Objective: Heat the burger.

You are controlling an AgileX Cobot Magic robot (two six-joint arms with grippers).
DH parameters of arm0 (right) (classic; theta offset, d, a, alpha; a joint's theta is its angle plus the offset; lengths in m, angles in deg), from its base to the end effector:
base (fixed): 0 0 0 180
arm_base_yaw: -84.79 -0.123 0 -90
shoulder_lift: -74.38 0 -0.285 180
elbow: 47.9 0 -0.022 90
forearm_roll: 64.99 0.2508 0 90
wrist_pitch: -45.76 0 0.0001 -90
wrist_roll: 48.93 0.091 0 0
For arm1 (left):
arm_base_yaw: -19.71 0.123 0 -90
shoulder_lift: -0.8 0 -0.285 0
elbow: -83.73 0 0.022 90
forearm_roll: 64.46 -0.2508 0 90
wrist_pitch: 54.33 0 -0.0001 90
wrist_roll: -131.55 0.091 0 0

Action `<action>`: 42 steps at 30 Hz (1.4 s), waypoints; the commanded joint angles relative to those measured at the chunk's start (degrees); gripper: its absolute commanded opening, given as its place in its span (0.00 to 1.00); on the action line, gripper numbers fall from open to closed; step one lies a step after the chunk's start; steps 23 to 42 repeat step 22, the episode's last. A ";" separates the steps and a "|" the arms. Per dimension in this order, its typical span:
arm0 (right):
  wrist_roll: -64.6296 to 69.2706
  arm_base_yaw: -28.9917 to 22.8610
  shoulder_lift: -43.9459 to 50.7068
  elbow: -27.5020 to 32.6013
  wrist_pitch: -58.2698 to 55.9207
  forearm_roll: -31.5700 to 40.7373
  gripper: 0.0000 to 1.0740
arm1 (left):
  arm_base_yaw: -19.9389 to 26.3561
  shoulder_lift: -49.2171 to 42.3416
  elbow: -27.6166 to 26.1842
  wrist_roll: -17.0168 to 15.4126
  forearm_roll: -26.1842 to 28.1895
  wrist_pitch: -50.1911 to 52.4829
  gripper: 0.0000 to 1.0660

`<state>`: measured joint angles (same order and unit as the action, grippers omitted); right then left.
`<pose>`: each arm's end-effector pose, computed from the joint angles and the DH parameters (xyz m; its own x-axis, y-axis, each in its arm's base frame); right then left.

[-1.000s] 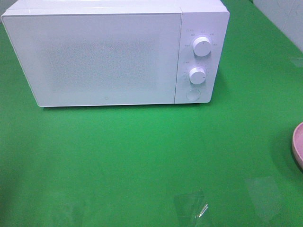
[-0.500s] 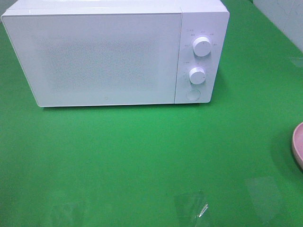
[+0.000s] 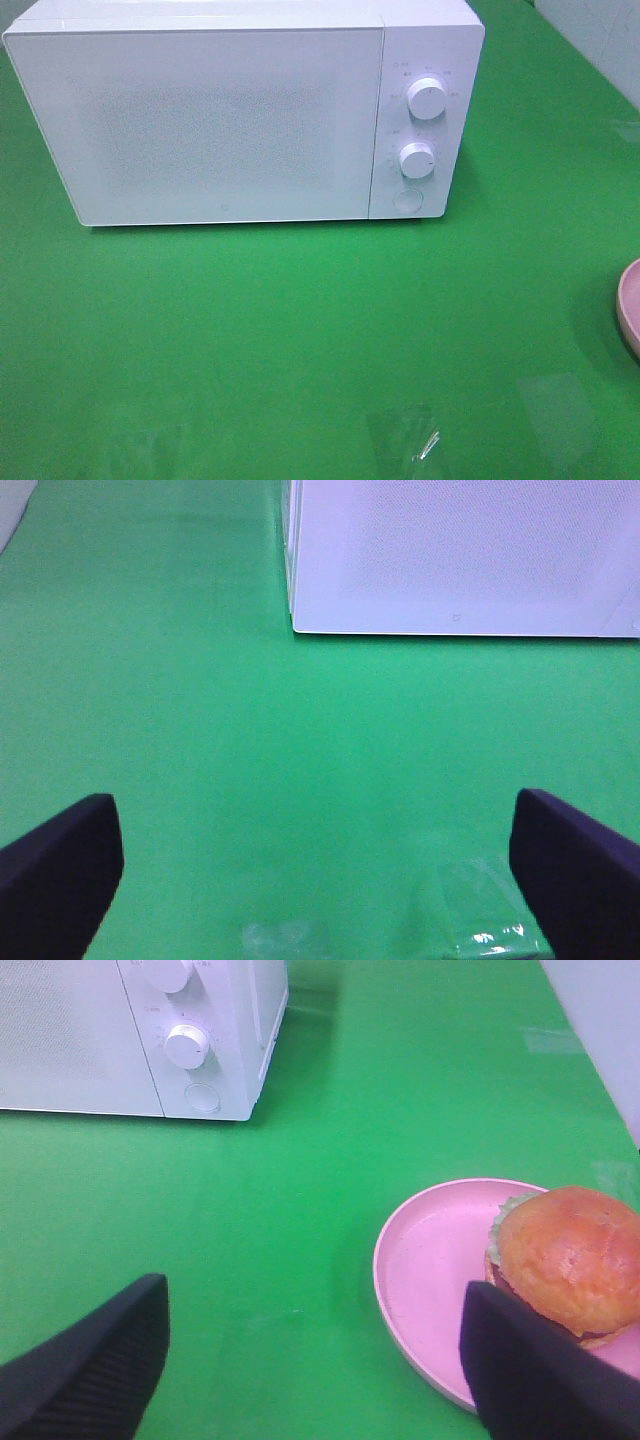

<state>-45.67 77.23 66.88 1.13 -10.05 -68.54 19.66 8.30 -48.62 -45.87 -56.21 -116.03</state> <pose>-0.0008 -0.0048 0.2823 -0.3777 -0.0279 -0.9255 -0.0761 0.9971 0.0010 -0.0087 -0.0115 0.2811 -0.4503 -0.0230 -0.8926 0.1032 0.9916 -0.0777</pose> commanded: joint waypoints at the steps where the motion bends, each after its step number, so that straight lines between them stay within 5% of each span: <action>1: -0.69 0.17 1.49 0.11 0.69 -0.11 0.71 | 0.63 -1.09 0.11 -0.23 0.29 0.69 0.94; 42: -0.69 0.17 1.49 0.11 0.69 -0.11 0.71 | 1.83 -1.38 0.11 -0.23 0.29 0.69 0.94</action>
